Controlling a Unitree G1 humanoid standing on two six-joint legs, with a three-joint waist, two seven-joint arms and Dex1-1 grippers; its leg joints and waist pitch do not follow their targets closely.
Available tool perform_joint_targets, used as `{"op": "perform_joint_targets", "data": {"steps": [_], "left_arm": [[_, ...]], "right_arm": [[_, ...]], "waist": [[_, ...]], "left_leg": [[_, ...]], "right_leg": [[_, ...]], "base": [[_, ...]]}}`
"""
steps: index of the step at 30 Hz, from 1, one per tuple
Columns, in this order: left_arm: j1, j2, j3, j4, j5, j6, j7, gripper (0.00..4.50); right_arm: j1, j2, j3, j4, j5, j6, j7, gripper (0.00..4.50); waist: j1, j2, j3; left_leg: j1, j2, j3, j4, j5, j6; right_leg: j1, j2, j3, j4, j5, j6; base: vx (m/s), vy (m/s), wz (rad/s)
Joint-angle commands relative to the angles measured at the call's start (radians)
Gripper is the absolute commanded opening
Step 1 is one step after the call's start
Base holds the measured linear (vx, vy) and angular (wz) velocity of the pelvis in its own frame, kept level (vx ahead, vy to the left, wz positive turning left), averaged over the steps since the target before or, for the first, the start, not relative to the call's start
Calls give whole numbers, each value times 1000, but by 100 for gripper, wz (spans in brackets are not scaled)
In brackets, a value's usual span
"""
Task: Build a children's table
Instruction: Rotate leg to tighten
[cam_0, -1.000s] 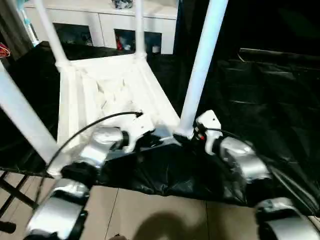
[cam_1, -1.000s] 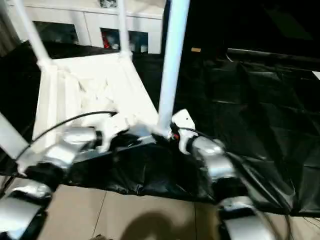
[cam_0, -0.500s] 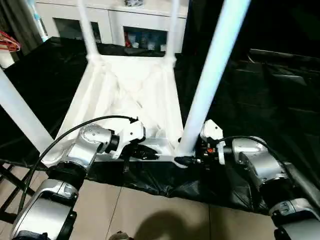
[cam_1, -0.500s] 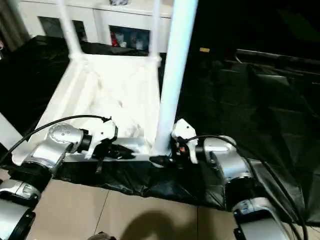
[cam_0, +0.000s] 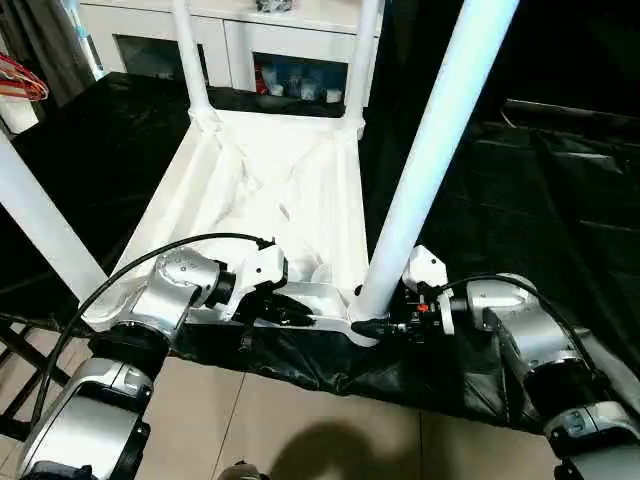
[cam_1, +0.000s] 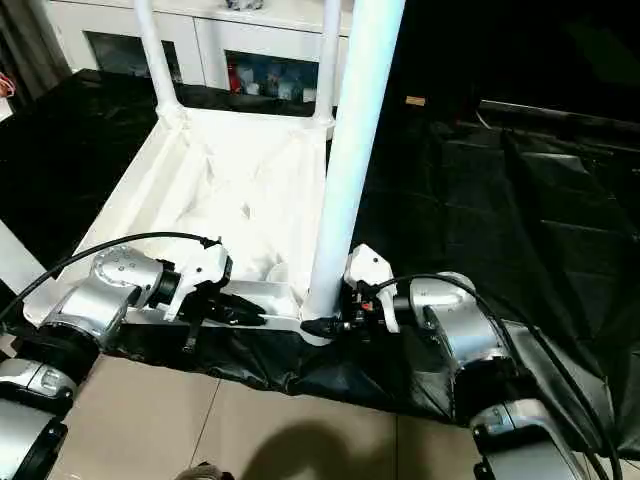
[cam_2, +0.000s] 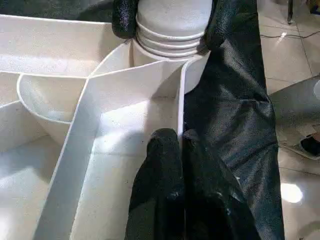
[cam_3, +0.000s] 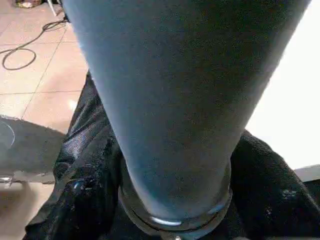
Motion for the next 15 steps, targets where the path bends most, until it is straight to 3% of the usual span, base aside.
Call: {"op": "perform_joint_targets", "data": {"steps": [1, 4, 6, 9, 11, 13, 15], "left_arm": [[-26, -30, 19, -2, -15, -7, 85, 0], [-39, -50, 15, 16, 25, -2, 187, 0], [-50, -72, 5, 33, 69, 17, 289, 0], [-60, -142, 22, 45, 73, 65, 421, 0], [-65, -169, 20, 51, 83, 73, 475, 0], [-69, -198, 21, 57, 84, 87, 520, 0], [-80, -248, 23, 73, 91, 97, 600, 0]], "right_arm": [[17, 43, 38, -9, 15, 13, -9, 270], [5, 87, 6, 34, -7, 10, -150, 270], [-12, 136, -22, 91, -47, -1, -325, 269], [-47, 230, -81, 167, -56, 33, -572, 269], [-64, 263, -99, 196, -56, 37, -646, 269], [-84, 297, -113, 230, -61, 37, -733, 269], [-122, 356, -145, 288, -59, 32, -874, 269]], "waist": [[-2, 2, -60], [-6, 4, -56], [-18, 1, -51], [-38, 2, -50], [-45, -3, -51], [-51, 0, -51], [-54, -2, -53]], "left_leg": [[12, 52, -22, -60, -207, 41], [16, 52, -24, -64, -247, 19], [20, 46, -32, -70, -296, -12], [23, 44, -37, -70, -319, -20], [25, 43, -37, -69, -323, -13], [26, 43, -36, -69, -323, -12], [22, 43, -36, -70, -311, -7]], "right_leg": [[48, -93, 51, -65, -230, -195], [42, -95, 51, -75, -316, -175], [41, -99, 49, -90, -451, -135], [37, -101, 46, -102, -541, -104], [34, -100, 46, -106, -544, -101], [30, -97, 48, -106, -531, -105], [32, -97, 49, -102, -495, -113]], "base": [[0, 0, 0], [0, 0, 0], [0, 0, 0], [0, 0, 0], [0, 0, 0], [0, 0, 0], [0, 0, 0]]}}
